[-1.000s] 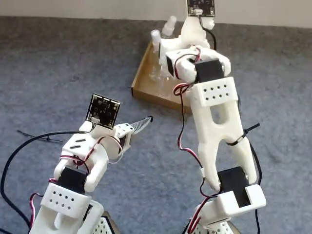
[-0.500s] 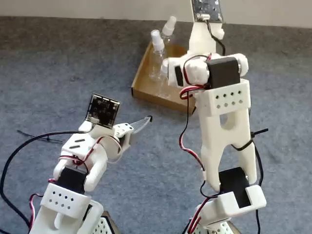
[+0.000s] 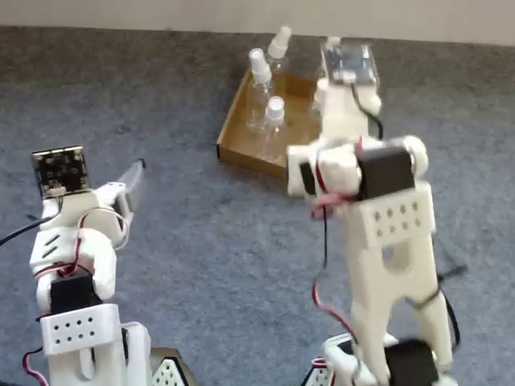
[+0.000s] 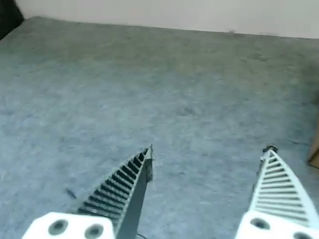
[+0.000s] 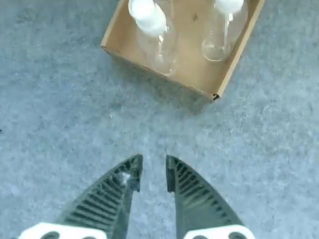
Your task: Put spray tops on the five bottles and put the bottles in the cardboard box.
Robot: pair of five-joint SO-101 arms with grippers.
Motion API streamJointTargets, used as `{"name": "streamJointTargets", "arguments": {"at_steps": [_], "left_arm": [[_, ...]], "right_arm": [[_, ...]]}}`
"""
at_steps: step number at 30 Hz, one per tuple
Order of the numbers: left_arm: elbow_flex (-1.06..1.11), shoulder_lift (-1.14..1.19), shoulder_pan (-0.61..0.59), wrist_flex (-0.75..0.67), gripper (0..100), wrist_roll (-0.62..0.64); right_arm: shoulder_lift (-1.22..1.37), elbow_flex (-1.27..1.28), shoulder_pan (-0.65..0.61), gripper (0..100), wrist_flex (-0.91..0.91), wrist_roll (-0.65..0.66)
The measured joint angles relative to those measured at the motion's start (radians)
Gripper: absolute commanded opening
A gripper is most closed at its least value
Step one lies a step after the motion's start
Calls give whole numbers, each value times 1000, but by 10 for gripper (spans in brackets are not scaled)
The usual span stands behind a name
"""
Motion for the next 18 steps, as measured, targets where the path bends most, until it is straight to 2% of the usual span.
{"name": "streamJointTargets", "arguments": {"at_steps": [3, 7, 11, 15, 18], "left_arm": [[0, 0, -11, 48, 171, -6], [0, 0, -11, 118, 172, -98], [6, 0, -9, 178, 172, -172], [49, -3, -9, 216, 172, -186], [83, -3, -9, 224, 172, -186]], "right_arm": [[-155, 281, 0, 37, -123, 0], [-388, 675, 0, 37, -295, 0], [-641, 1011, 0, 37, -364, 0], [-858, 1165, 2, 37, -374, 6], [-962, 1180, 12, 37, -376, 84]]}}
